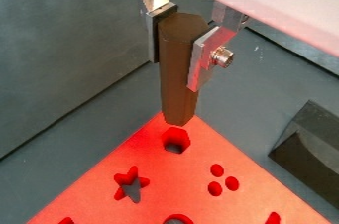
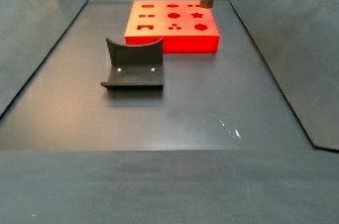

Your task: Insert the hexagon object.

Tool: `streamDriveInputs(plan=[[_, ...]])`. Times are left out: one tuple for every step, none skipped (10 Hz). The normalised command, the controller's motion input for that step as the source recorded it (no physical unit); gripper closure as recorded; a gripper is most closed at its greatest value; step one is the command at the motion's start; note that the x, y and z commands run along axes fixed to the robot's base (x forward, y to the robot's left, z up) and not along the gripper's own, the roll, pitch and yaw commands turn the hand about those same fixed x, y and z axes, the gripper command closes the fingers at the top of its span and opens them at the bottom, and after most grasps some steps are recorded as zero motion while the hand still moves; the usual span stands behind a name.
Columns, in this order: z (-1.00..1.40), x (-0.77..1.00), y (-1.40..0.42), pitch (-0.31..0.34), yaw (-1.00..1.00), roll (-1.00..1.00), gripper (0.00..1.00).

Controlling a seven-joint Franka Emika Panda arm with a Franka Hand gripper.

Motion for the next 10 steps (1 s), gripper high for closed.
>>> streamDriveInputs(plan=[[-0.07,0.13,0.0,0.004,0.0,0.0,1.0],[-0.29,0.23,-0.07,0.126,-0.05,0.01,1.0],[-0.37,0.23,-0.03,0.183,-0.11,0.0,1.0],[-0.51,0.13,0.0,0.149,-0.09,0.0,1.0],[-0.55,0.11,0.0,0.11,-0.08,0.0,1.0],[-0.41,0.0,0.0,0.019,-0.01,0.05,1.0],[-0.39,0.0,0.0,-0.01,-0.01,0.03,1.0],[-0.39,-0.05,0.0,-0.149,0.0,0.0,1.0],[-0.25,0.0,0.0,-0.136,0.0,0.0,1.0],[-0.02,0.07,0.07,-0.129,0.01,0.0,1.0]])
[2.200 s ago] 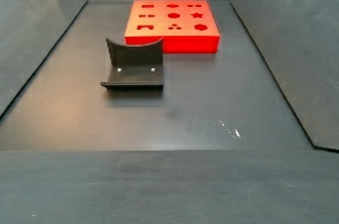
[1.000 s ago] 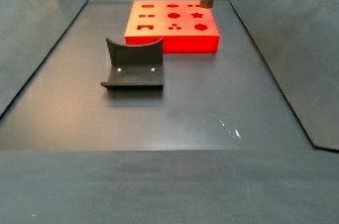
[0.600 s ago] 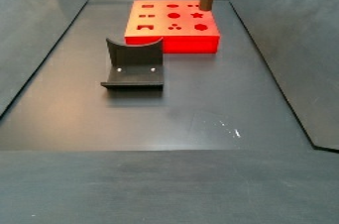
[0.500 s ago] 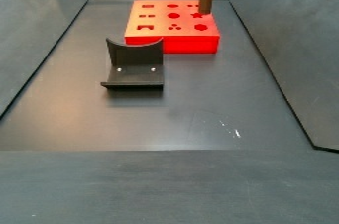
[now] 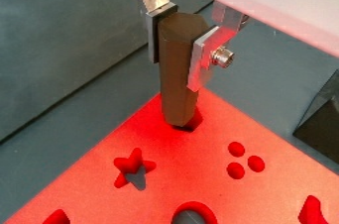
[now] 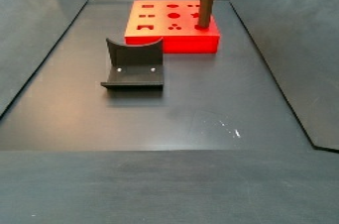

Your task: Insert the hexagon object.

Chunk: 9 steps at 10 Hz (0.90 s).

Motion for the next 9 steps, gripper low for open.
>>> streamDriveInputs(plan=[[0.0,0.14,0.05,-0.106,0.05,0.0,1.0],[0.0,0.08,0.07,-0.086,0.02,0.0,1.0],[-0.08,0.0,0.0,-0.1,0.02,0.0,1.0],[-0.1,0.0,0.0,-0.109,0.03,0.02,1.0],[-0.15,0.0,0.0,-0.124,0.05,0.05,1.0],[-0.16,0.1,0.0,-0.117,0.1,0.04,1.0],[-0.2,0.16,0.03,-0.133,0.14,0.06,1.0],[-0.2,0.14,0.02,-0.131,0.14,0.06,1.0],[-0.2,0.17,0.05,-0.134,0.17,0.08,1.0]])
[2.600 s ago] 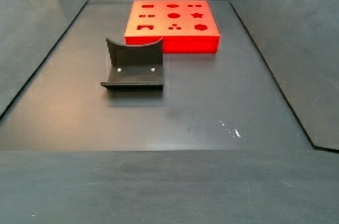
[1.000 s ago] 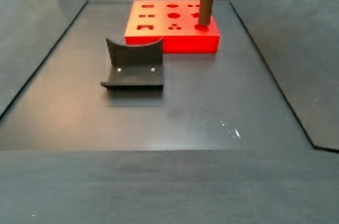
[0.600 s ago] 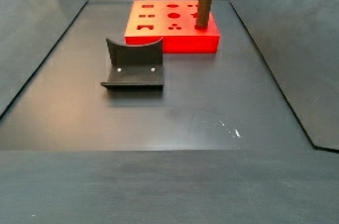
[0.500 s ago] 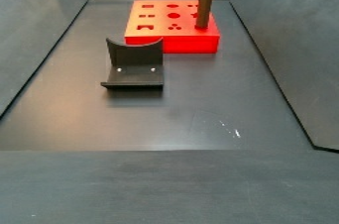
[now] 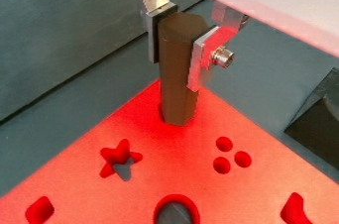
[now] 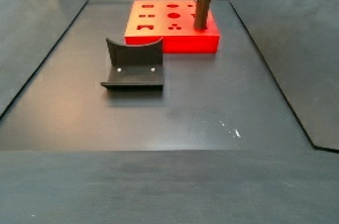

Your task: Insert the hexagon object.

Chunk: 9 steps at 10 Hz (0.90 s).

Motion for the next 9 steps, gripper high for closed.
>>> streamDriveInputs(plan=[[-0.17,0.14,0.01,-0.123,0.15,0.08,1.0],[-0.16,0.0,0.0,-0.1,0.01,0.09,1.0],[-0.08,-0.14,-0.02,-0.051,-0.07,0.16,1.0],[-0.07,-0.27,0.0,-0.074,-0.18,0.17,1.0],[-0.08,-0.31,0.0,-0.08,-0.22,0.18,1.0],[-0.07,-0.24,-0.02,-0.093,-0.17,0.16,1.0],[-0.15,-0.06,-0.04,-0.129,-0.06,0.16,1.0],[-0.27,0.0,-0.11,-0.173,0.0,0.12,1.0],[-0.46,0.0,-0.07,-0.254,0.0,0.06,1.0]])
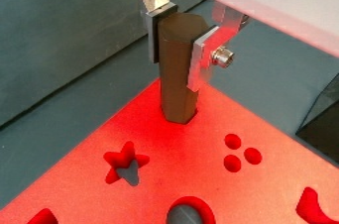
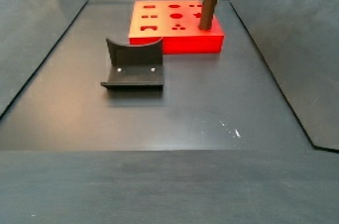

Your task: Insert the hexagon object.

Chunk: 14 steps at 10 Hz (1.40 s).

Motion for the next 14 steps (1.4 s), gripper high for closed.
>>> streamDriveInputs(plan=[[-0.61,-0.01,-0.12,-0.293,0.06,0.13,1.0],[-0.75,-0.03,-0.11,-0.196,0.06,0.17,1.0],[-0.84,-0.05,-0.12,-0.156,0.04,0.17,1.0],[-0.82,0.0,-0.13,-0.091,0.03,0.21,1.0],[-0.44,0.14,-0.15,0.059,0.0,0.29,1.0],[-0.35,0.25,-0.15,0.231,0.0,0.37,1.0],[-0.24,0.2,-0.18,0.366,-0.01,0.28,1.0],[-0.17,0.19,-0.19,0.437,-0.09,0.19,1.0],[-0.19,0.21,-0.21,0.444,-0.16,0.14,1.0],[-0.18,0.19,-0.22,0.46,-0.17,0.11,1.0],[-0.29,0.19,-0.3,0.416,-0.09,0.09,1.0],[-0.66,0.02,-0.12,0.246,0.0,0.07,1.0],[-0.59,0.0,-0.01,0.1,0.0,0.07,1.0],[0.0,0.0,0.0,0.0,0.0,0.03,1.0]])
